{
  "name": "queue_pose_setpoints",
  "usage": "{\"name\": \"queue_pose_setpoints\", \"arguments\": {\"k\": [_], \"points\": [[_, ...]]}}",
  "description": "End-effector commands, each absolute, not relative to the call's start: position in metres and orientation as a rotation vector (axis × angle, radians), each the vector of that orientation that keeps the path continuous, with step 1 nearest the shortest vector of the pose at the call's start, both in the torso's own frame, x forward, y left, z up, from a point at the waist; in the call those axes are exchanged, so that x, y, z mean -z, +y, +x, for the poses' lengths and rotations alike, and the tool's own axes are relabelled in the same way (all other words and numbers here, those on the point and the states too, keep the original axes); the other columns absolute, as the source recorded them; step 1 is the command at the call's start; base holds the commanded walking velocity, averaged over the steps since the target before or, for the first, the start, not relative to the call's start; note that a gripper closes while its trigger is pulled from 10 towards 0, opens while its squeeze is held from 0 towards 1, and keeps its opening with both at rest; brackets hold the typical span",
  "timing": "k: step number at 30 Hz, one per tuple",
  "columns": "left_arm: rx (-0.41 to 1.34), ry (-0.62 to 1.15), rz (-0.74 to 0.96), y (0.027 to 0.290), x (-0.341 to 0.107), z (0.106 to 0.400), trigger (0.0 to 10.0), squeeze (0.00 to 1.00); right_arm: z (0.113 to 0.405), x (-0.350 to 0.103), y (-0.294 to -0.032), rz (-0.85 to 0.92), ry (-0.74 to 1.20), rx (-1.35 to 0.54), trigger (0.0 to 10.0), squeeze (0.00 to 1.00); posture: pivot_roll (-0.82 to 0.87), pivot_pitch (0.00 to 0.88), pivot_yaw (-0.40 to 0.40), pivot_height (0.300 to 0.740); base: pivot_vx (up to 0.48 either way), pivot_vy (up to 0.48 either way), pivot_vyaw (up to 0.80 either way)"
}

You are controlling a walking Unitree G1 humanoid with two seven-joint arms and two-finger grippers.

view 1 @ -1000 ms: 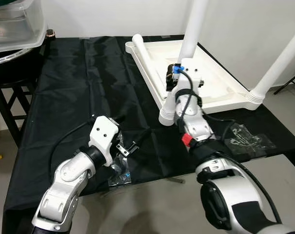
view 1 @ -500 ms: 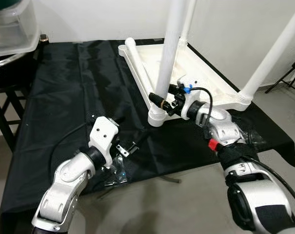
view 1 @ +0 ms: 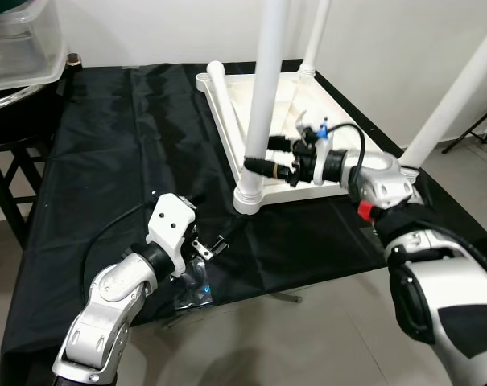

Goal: Building children table

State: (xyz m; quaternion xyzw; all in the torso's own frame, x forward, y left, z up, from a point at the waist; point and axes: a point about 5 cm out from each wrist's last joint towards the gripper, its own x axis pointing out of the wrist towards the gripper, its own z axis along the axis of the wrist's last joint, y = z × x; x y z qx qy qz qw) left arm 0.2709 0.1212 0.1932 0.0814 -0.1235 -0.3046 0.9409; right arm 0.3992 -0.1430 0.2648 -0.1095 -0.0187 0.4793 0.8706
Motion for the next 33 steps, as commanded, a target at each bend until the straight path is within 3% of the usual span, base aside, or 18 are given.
{"name": "queue_pose_setpoints", "arguments": {"k": [1, 6, 7, 9, 10, 13, 18, 23, 24, 26, 33], "points": [[0.626, -0.243, 0.177, 0.122, -0.191, 0.269, 10.0, 0.00, 0.400, -0.267, -0.147, -0.224, -0.050, -0.989, 10.0, 0.00, 0.10, 0.105, -0.086, 0.740, 0.000, 0.000, 0.00], [0.626, -0.242, 0.180, 0.122, -0.191, 0.269, 10.0, 0.00, 0.403, -0.272, -0.143, -0.197, -0.057, -0.959, 10.0, 0.00, 0.10, 0.112, -0.086, 0.740, 0.000, 0.000, 0.00], [0.628, -0.242, 0.182, 0.122, -0.191, 0.268, 10.0, 0.00, 0.402, -0.270, -0.139, -0.182, -0.051, -0.997, 6.4, 0.00, 0.10, 0.114, -0.087, 0.740, 0.000, 0.000, 0.00], [0.628, -0.242, 0.182, 0.122, -0.191, 0.268, 10.0, 0.00, 0.402, -0.270, -0.139, -0.182, -0.051, -0.997, 6.4, 0.00, 0.10, 0.114, -0.087, 0.740, 0.000, 0.000, 0.00], [0.625, -0.242, 0.176, 0.122, -0.191, 0.268, 10.0, 0.00, 0.402, -0.266, -0.135, -0.158, -0.036, -1.022, 0.0, 0.00, 0.10, 0.116, -0.086, 0.740, 0.000, 0.000, 0.00], [0.625, -0.240, 0.178, 0.121, -0.191, 0.268, 10.0, 0.00, 0.399, -0.258, -0.129, -0.151, -0.021, -1.079, 0.0, 0.00, 0.11, 0.116, -0.087, 0.740, 0.000, 0.000, 0.00], [0.620, -0.239, 0.180, 0.123, -0.191, 0.268, 10.0, 0.00, 0.403, -0.251, -0.126, -0.121, -0.026, -0.980, 0.0, 0.00, 0.11, 0.120, -0.088, 0.740, 0.000, 0.000, 0.00], [0.616, -0.239, 0.177, 0.123, -0.190, 0.268, 10.0, 0.00, 0.420, -0.247, -0.134, -0.043, -0.062, -0.473, 0.0, 0.00, 0.10, 0.120, -0.086, 0.740, 0.000, 0.000, 0.00], [0.616, -0.239, 0.177, 0.123, -0.190, 0.268, 10.0, 0.00, 0.420, -0.247, -0.134, -0.043, -0.062, -0.473, 0.0, 0.00, 0.10, 0.120, -0.086, 0.740, 0.000, 0.000, 0.00], [0.622, -0.240, 0.175, 0.122, -0.190, 0.271, 10.0, 0.00, 0.423, -0.240, -0.134, 0.026, -0.080, -0.110, 0.0, 0.00, 0.09, 0.119, -0.077, 0.740, 0.000, 0.000, 0.00], [0.628, -0.243, 0.173, 0.120, -0.191, 0.271, 10.0, 0.00, 0.413, -0.232, -0.112, 0.083, -0.101, 0.177, 0.0, 0.00, 0.10, 0.119, -0.079, 0.740, 0.000, 0.000, 0.00]]}}
